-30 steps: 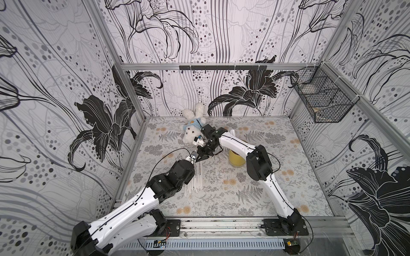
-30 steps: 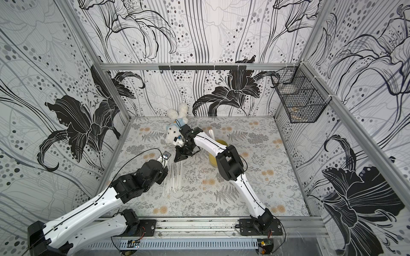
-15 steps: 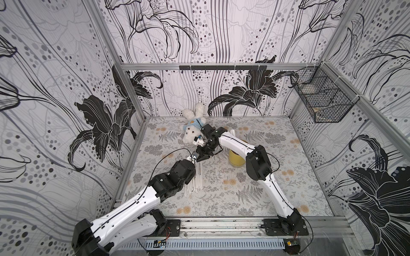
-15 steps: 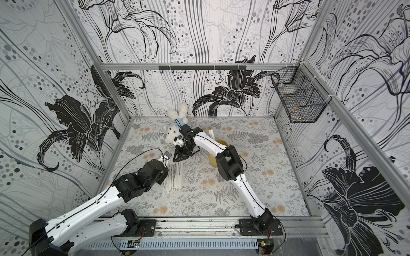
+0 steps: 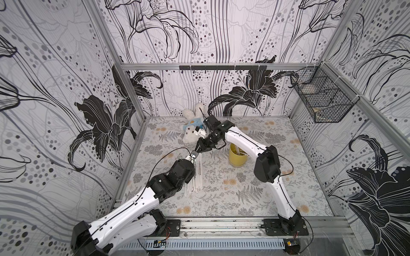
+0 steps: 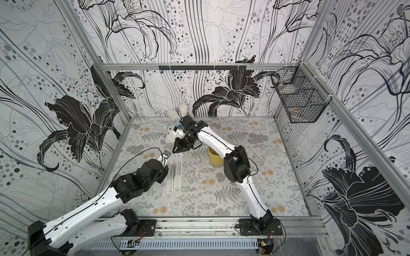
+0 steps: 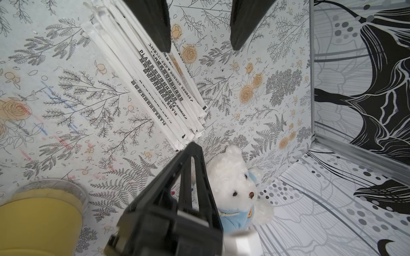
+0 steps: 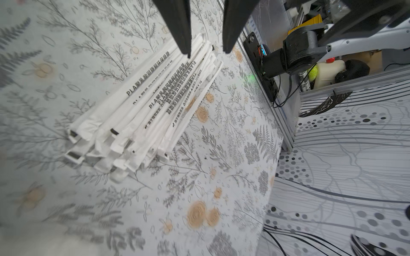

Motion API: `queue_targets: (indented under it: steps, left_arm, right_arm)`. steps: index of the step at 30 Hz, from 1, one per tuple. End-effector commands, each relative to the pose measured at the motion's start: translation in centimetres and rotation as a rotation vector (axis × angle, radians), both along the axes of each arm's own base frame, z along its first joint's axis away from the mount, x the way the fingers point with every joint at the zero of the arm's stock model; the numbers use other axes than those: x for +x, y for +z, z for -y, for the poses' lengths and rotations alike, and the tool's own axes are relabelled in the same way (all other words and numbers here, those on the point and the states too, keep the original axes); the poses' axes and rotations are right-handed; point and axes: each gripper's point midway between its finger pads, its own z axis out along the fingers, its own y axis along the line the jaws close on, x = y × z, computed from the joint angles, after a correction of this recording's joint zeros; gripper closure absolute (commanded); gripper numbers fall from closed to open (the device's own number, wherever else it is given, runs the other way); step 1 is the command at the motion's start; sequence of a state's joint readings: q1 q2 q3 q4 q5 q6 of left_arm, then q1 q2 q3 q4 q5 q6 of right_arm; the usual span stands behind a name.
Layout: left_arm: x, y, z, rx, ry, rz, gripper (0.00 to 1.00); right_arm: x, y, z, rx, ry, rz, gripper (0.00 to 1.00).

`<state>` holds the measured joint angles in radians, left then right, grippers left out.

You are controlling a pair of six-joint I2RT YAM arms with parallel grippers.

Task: Take the straws out of the storage container
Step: Place the straw at the center of the board, then pick up the straw from the container.

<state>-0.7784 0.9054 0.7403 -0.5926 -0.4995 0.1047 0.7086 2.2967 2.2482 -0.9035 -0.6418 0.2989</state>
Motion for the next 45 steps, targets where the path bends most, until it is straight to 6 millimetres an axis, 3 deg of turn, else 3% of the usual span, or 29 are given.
queue_targets:
  steps: [1, 8, 17, 21, 26, 34, 39, 45]
  left_arm:
    - [0.9, 3.6, 0.9, -0.112, 0.014, 0.099, 0.51]
    - [0.8, 7.0, 4.9, -0.282, -0.187, 0.202, 0.51]
    - [3.1, 8.4, 12.4, -0.332, -0.47, 0.346, 0.51]
    - [3.7, 9.6, 15.2, -0.398, -0.574, 0.48, 0.51]
    - [5.8, 8.6, 19.4, -0.377, -0.658, 0.414, 0.51]
    - [6.6, 5.5, 24.5, -0.244, -0.899, 0.368, 0.48]
    - [7.5, 3.1, 26.4, -0.176, -0.965, 0.309, 0.47]
    - [7.3, 1.2, 28.1, -0.162, -1.048, 0.243, 0.47]
  right_arm:
    - [0.8, 5.2, 1.8, 0.037, -0.019, 0.168, 0.71]
    - [1.0, 10.2, 6.6, 0.061, -0.103, 0.306, 0.71]
    - [1.0, 14.1, 16.9, 0.028, -0.312, 0.484, 0.73]
    - [0.8, 13.7, 21.7, -0.06, -0.444, 0.55, 0.71]
    - [-0.1, 12.5, 25.4, -0.125, -0.541, 0.568, 0.7]
    - [-0.9, 11.8, 27.6, -0.127, -0.6, 0.573, 0.69]
    - [-0.7, 11.9, 28.3, -0.136, -0.612, 0.581, 0.68]
    - [-0.7, 12.3, 28.8, -0.14, -0.623, 0.599, 0.68]
